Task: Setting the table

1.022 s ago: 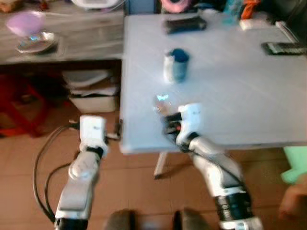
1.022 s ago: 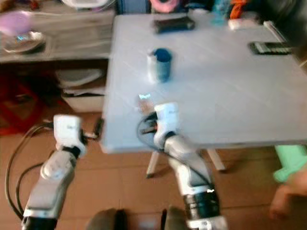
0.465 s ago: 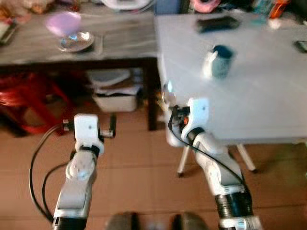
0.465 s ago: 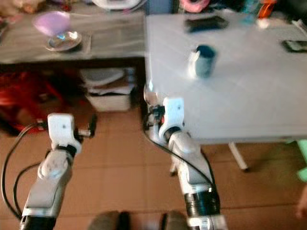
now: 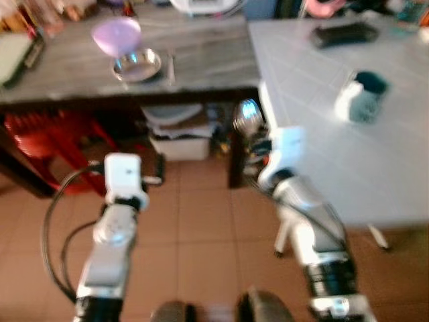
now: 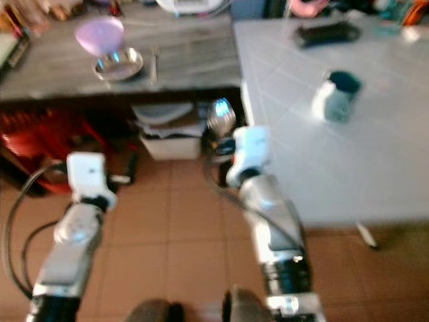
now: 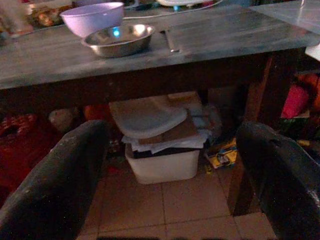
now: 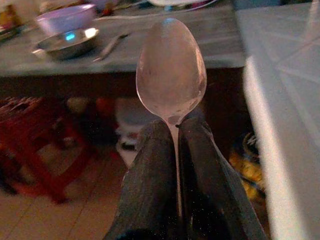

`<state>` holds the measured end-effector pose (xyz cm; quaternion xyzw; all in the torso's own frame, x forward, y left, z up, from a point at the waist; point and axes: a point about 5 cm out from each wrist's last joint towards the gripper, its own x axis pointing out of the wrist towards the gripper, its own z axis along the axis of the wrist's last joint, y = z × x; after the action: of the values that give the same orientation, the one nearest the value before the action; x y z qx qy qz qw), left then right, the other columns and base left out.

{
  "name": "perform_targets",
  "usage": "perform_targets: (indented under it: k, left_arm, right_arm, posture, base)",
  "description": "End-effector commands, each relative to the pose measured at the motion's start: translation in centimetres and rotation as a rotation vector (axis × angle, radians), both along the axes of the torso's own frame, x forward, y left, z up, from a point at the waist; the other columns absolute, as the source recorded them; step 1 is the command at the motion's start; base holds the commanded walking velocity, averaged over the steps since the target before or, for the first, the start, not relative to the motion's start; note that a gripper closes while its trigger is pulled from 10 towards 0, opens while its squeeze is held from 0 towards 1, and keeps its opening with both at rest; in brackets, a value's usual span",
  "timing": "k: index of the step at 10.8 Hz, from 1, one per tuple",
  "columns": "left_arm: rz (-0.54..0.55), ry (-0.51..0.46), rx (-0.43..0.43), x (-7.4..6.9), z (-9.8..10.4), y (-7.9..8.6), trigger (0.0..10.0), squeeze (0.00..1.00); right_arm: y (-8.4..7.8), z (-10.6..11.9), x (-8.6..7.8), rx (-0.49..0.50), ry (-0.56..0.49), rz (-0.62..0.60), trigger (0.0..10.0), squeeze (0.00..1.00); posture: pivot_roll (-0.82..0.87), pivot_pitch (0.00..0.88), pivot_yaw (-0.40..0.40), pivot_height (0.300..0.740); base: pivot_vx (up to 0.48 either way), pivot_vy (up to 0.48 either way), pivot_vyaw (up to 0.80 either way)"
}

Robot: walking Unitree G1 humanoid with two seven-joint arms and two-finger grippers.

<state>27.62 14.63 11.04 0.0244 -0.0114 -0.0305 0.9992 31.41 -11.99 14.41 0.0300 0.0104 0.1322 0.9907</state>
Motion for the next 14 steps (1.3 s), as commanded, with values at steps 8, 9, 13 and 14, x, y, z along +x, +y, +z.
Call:
perform_targets:
  k: [8,9,13,14]
  left_arm:
    - [-0.031,-0.006,-0.021,0.3,0.1,-0.6,10.0,0.0]
    - [-0.03,-0.013,-0.023,0.3,0.2,-0.6,10.0,0.0]
    - [0.053,-0.049,-0.047,0.3,0.9,0.6,10.0,0.0]
    - [0.107,-0.065,-0.033,0.2,1.1,1.5,10.0,0.0]
  right_arm:
    - [-0.9,0.0,0.3,-0.009,-0.024,-0.072,0.0,0.0]
    - [-0.9,0.0,0.4,-0.009,-0.027,-0.074,0.0,0.0]
    - [-0.6,0.1,0.3,-0.024,-0.037,-0.057,10.0,0.0]
    - [-0.4,0.1,0.2,-0.037,-0.05,-0.037,10.0,0.0]
  posture:
    - [-0.03,0.079,0.063,0.74]
    - [-0.03,0.08,0.063,0.74]
    - [-0.02,0.092,0.06,0.74]
    - [-0.02,0.093,0.061,0.74]
  base:
    - [0.477,0.0,0.0]
    - [0.454,0.0,0.0]
    - [0.336,0.0,0.0]
    - [0.0,0.0,0.8]
